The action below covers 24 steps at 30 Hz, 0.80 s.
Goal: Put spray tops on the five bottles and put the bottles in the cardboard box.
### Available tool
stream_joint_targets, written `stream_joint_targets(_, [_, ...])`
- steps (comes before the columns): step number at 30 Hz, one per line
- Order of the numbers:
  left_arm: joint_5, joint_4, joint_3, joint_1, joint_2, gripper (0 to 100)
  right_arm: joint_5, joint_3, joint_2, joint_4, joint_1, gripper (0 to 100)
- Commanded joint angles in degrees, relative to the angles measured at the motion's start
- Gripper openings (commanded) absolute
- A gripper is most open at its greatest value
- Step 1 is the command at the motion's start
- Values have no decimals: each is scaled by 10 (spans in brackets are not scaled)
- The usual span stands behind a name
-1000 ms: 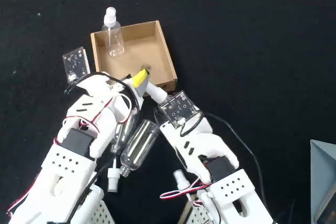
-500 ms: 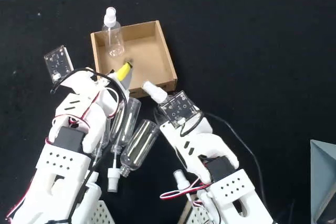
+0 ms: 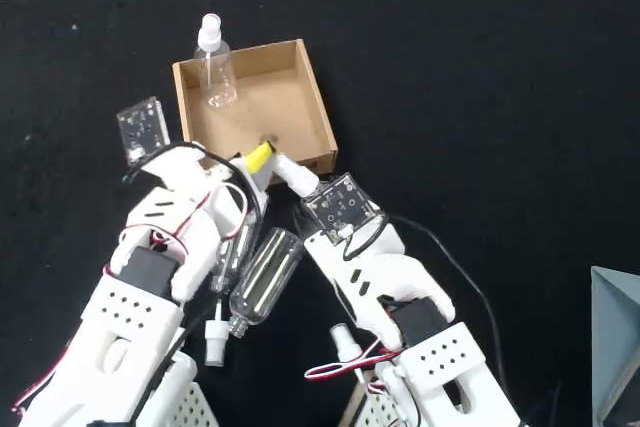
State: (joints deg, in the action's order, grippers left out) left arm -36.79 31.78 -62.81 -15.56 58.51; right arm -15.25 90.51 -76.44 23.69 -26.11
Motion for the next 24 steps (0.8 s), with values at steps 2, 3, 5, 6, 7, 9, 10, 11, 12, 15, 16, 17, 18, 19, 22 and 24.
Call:
stream_joint_targets(2, [11, -11, 5, -36, 4, 148, 1, -25, -21, -13, -1, 75])
stream_joint_targets(3, [11, -11, 5, -38, 4, 149, 1, -25, -21, -13, -1, 75])
stream_joint_targets(5, [11, -11, 6, -37, 4, 149, 1, -24, -21, -13, -1, 75])
stream_joint_targets(6, [16, -11, 7, -37, 4, 149, 1, -24, -21, -13, -1, 75])
stream_joint_targets(7, [31, -11, 7, -38, 4, 149, 0, -24, -21, -13, -1, 75])
stream_joint_targets(9, [68, -11, 7, -38, 4, 149, 0, -23, -21, -13, -1, 75])
stream_joint_targets(10, [84, -11, 7, -40, 5, 149, 0, -23, -21, -13, -1, 75])
stream_joint_targets(11, [97, -11, 7, -45, 8, 149, 0, -23, -21, -13, -1, 75])
stream_joint_targets(12, [106, -11, 4, -51, 11, 149, 0, -22, -21, -13, -1, 75])
stream_joint_targets(15, [116, -11, 5, -56, 11, 148, 0, -22, -21, -13, -1, 75])
stream_joint_targets(16, [116, -11, 6, -55, 11, 148, 0, -22, -21, -13, -1, 75])
stream_joint_targets(17, [116, -11, 7, -54, 11, 148, 0, -22, -21, -13, -1, 75])
stream_joint_targets(18, [116, -11, 7, -53, 11, 148, 0, -22, -21, -13, -1, 75])
stream_joint_targets(19, [116, -11, 7, -52, 11, 148, 0, -22, -20, -13, 0, 75])
stream_joint_targets(22, [117, -11, 8, -54, 11, 148, 0, -22, -20, -13, 0, 75])
stream_joint_targets(24, [117, -11, 8, -56, 11, 148, 0, -22, -20, -13, 1, 75])
